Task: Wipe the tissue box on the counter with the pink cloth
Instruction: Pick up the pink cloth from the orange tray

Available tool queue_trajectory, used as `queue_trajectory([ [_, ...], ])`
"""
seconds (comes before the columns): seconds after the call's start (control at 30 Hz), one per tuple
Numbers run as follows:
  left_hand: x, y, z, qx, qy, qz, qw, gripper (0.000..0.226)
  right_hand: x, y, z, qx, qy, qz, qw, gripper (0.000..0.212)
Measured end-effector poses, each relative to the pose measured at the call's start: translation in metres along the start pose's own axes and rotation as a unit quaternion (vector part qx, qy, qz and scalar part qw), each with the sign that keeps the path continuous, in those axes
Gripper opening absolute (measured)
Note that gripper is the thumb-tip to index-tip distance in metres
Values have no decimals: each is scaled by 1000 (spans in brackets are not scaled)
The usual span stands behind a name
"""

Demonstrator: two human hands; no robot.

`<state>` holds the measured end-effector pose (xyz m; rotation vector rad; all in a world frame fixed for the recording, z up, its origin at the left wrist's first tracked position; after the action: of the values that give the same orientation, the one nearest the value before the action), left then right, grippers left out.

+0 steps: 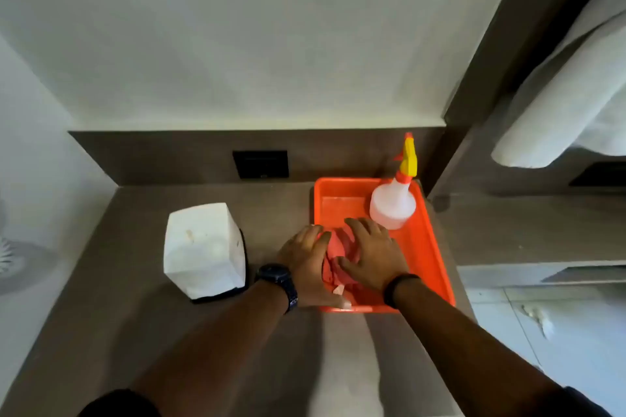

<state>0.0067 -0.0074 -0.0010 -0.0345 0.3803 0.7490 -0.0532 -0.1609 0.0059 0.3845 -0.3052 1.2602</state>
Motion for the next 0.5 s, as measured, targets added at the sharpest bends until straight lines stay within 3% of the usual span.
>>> queue_trajectory([
  [0.17, 12, -10, -33, 44, 32, 41, 998, 141, -20, -17, -36, 84, 95, 10, 992, 87],
  [0.43, 11, -9, -31, 43, 31, 29, 998, 140, -20, -22, -56, 1, 103, -31, 994, 61],
  [0.5, 13, -7, -14, 42, 32, 14, 999, 140, -21, -24, -51, -13, 58, -53, 997, 58],
])
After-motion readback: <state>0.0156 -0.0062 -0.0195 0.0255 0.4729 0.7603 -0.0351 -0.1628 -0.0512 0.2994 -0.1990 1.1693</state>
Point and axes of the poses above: each hand's wrist, its own y-axis away from the middle knuckle, its own z-axis out of the back of the hand, x = y × z, the point moved 1 cm from there along -y, towards the middle knuckle
